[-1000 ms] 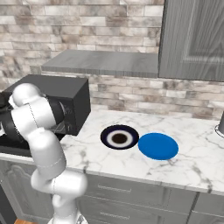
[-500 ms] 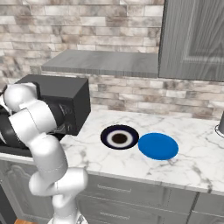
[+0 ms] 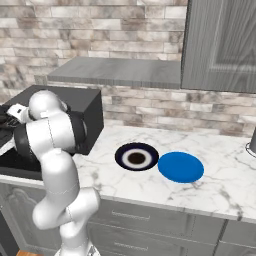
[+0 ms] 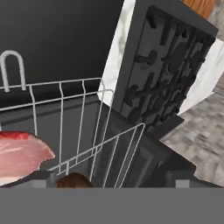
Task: Open the toaster oven door. Place the bread on the top rack in the toaster oven and place the steak on the bottom rack.
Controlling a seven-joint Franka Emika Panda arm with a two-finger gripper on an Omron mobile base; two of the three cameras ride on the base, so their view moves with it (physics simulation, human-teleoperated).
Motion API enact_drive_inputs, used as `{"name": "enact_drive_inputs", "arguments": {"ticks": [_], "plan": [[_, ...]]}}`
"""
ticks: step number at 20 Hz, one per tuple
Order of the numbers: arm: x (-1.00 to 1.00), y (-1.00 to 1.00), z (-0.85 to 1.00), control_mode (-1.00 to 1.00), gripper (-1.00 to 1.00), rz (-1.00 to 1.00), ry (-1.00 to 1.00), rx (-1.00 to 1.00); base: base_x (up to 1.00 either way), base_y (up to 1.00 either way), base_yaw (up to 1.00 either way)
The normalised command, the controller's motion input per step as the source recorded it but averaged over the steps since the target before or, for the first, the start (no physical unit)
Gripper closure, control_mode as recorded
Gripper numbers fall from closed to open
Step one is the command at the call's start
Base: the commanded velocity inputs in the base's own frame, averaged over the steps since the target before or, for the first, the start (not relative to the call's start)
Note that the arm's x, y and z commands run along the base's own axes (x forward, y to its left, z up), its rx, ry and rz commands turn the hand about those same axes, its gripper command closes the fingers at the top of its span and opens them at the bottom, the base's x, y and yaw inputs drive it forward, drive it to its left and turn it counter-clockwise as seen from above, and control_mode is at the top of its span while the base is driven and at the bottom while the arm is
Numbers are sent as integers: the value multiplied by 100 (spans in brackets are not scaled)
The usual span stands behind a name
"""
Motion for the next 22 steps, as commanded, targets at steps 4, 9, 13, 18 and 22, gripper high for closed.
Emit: {"name": "enact_drive_inputs", "arguments": {"ticks": [4, 9, 13, 18, 22], "plan": [[-96, -11, 14, -100, -100, -8, 11, -34, 0, 0, 0], [-99, -1, 31, -100, -100, -6, 1, -29, 0, 0, 0], [-98, 0, 60, -100, -100, -2, 0, -20, 0, 0, 0], [-29, 0, 72, -100, -100, -9, 10, -19, 0, 0, 0], [0, 0, 82, -100, -100, -8, 31, -23, 0, 0, 0]]}}
